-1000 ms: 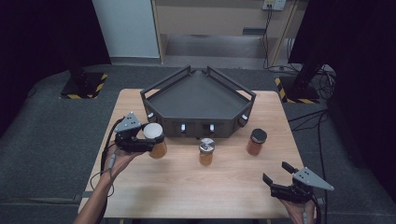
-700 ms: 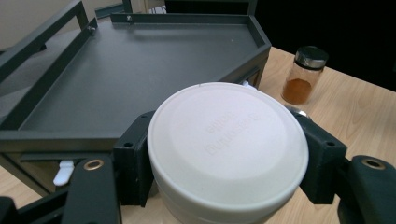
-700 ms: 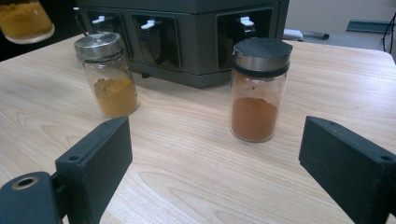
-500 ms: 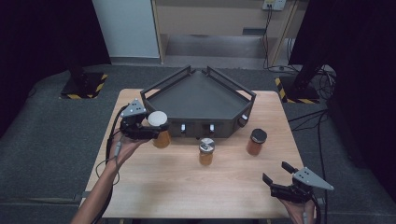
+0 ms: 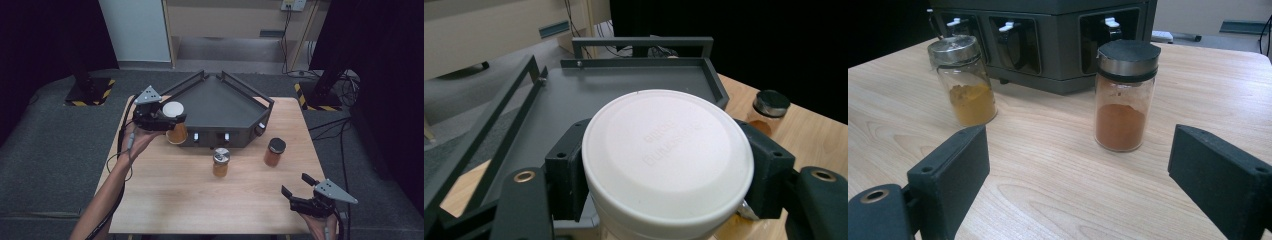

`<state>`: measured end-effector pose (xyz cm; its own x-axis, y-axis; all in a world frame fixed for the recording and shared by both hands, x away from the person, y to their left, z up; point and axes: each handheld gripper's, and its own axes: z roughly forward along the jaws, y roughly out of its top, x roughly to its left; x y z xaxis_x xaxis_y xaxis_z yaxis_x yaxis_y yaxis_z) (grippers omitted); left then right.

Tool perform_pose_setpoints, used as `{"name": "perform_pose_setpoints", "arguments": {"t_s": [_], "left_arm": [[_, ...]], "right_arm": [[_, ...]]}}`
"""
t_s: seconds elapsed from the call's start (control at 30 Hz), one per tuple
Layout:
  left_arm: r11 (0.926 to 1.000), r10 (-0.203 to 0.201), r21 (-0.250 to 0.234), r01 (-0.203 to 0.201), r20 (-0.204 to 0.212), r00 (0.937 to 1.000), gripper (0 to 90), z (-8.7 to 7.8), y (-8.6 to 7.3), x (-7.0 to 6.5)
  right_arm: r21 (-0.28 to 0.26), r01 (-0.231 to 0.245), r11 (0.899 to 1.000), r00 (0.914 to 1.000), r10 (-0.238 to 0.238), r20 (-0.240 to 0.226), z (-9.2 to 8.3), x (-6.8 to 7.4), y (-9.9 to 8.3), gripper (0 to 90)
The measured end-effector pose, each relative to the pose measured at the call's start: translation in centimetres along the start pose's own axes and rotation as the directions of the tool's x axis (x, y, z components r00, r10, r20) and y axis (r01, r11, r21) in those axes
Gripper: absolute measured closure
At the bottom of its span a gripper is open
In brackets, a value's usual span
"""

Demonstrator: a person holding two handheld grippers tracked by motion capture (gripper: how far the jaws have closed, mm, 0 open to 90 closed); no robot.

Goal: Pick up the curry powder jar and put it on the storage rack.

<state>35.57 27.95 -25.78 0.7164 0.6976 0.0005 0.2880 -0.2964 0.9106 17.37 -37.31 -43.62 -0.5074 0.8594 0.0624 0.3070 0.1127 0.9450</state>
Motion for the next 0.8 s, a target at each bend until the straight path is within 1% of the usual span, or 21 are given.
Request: {"name": "perform_pose_setpoints", "arguments": {"t_s": [0.03,0.1,0.2,0.23,0.3,0.37,0.43,0.53,0.63,0.77,0.8], "left_arm": [[1.0,0.0,0.0,0.0,0.0,1.0,32.5,0.0,0.0,0.0],[1.0,0.0,0.002,0.0,-0.006,1.0,32.5,0.2,0.5,0.2],[0.9998,-0.02,0.005,0.02,-0.021,0.9996,32.6,0.8,1.2,0.6],[0.9998,-0.02,0.005,0.02,-0.021,0.9996,32.6,0.8,1.2,0.6],[0.9991,-0.042,0.0,0.042,-0.034,0.9985,32.6,1.2,1.3,1.0],[0.9992,-0.041,0.003,0.041,-0.04,0.9983,32.6,1.4,1.4,1.1],[0.9988,-0.049,0.003,0.049,-0.05,0.9976,32.6,1.7,1.5,1.2],[0.997,-0.077,-0.006,0.077,-0.069,0.9946,32.6,2.2,1.4,1.5],[0.9961,-0.088,-0.008,0.088,-0.088,0.9922,32.6,2.9,1.5,1.6],[0.9929,-0.119,-0.017,0.118,-0.106,0.9872,32.6,3.7,1.6,2.0],[0.993,-0.118,-0.02,0.117,-0.114,0.9865,32.6,3.9,1.6,2.1]], "right_arm": [[0.0,0.0,1.0,1.0,0.0,0.0,0.0,0.0,0.0,9.5],[-0.001,-0.001,1.0,1.0,0.001,0.0,0.0,0.0,0.0,9.5],[-0.002,-0.002,1.0,1.0,0.002,-0.001,0.0,0.0,0.0,9.5],[-0.002,-0.002,1.0,1.0,0.002,-0.001,0.0,0.0,0.0,9.5],[-0.002,-0.001,1.0,1.0,0.001,-0.002,0.0,0.0,0.0,9.6],[-0.002,-0.002,1.0,1.0,0.002,-0.002,0.0,-0.1,0.0,9.6],[-0.002,-0.003,1.0,1.0,0.003,-0.002,0.0,-0.1,0.0,9.6],[-0.002,-0.003,1.0,1.0,0.003,-0.003,0.0,-0.1,0.0,9.6],[-0.003,-0.001,1.0,1.0,0.001,-0.003,0.0,-0.1,-0.1,9.6],[-0.002,-0.003,1.0,1.0,0.003,-0.004,0.0,-0.1,0.0,9.6],[-0.002,-0.003,1.0,1.0,0.003,-0.004,0.0,-0.1,0.0,9.6]]}}
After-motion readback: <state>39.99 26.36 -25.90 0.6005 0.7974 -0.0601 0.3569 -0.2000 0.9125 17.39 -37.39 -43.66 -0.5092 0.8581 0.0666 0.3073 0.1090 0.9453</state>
